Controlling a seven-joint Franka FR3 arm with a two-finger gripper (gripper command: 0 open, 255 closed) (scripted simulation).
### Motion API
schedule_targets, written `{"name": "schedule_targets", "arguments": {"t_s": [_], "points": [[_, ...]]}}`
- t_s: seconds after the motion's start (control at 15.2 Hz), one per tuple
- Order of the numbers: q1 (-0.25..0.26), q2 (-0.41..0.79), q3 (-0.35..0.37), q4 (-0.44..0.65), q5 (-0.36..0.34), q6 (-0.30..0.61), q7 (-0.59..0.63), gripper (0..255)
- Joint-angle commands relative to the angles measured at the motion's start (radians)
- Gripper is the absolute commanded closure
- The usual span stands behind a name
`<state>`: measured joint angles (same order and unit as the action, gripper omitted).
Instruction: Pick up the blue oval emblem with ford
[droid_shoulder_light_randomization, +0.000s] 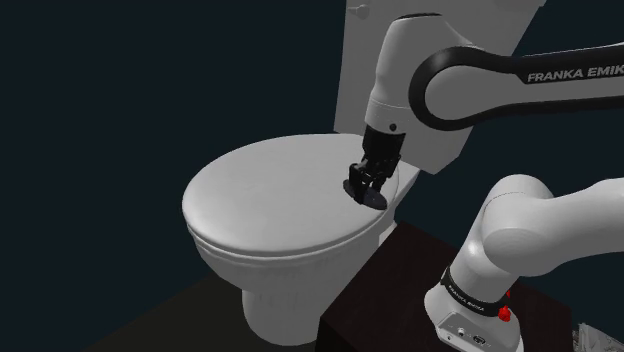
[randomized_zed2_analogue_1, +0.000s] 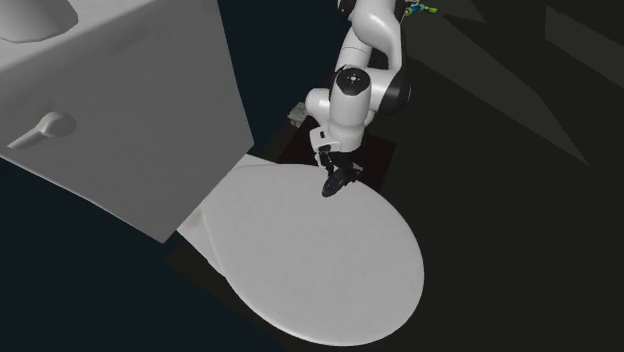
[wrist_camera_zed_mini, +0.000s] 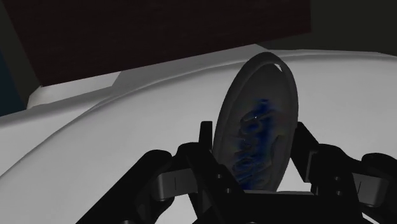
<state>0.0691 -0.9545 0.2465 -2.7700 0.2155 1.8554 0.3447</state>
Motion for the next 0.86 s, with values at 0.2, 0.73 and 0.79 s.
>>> {"name": "schedule_targets", "arguments": {"t_s": [0.2, 0.73, 0.79], "points": [[-0.007, -0.002, -0.013, 0.064, -0.014, -0.067, 0.002, 255], [-0.015, 0.005, -0.030, 0.162, -0.031, -0.158, 0.004, 255], [-0.015, 0.005, -0.030, 0.163, -0.031, -0.158, 0.004, 255]]}}
